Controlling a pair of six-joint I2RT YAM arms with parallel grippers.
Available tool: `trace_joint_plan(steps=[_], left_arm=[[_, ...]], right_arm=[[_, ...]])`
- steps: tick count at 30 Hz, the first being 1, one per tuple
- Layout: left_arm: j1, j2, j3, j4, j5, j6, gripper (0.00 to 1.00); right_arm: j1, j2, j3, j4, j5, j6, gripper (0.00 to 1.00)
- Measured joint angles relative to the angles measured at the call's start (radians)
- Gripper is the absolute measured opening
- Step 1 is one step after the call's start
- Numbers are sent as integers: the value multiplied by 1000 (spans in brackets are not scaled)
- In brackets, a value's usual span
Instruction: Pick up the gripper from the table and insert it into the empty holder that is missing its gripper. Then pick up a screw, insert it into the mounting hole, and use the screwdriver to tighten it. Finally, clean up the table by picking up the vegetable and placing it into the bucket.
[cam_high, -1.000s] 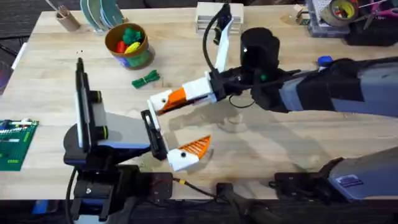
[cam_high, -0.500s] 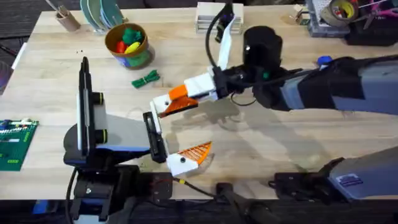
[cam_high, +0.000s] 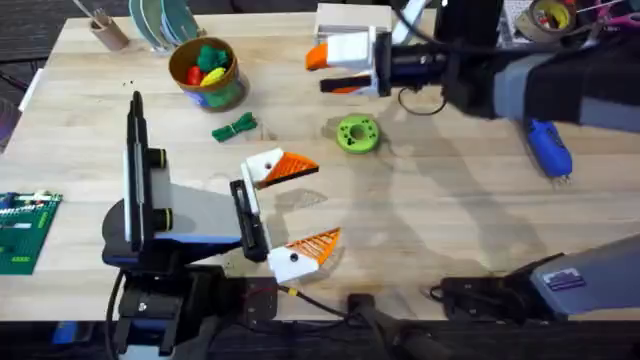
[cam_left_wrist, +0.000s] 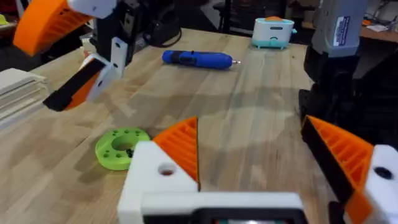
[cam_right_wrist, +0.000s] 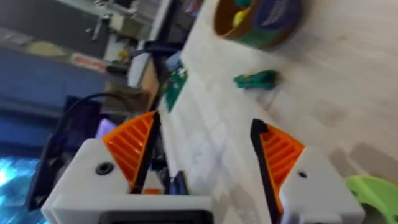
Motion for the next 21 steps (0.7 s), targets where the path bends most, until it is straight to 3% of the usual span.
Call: trace_joint_plan(steps=[6,13,17,21], left_arm=[[0,0,0,0,2,0,993],[0,0,0,0,2,0,993],[0,0,0,0,2,0,993],[0,0,0,0,2,0,993]], right_arm=[[-30,-45,106,-404,142,-262,924],[23,-190,159,-768,409,-564,924],[107,-199,162,-889,586,-654,925],[172,-176,162,-904,681,-693,925]])
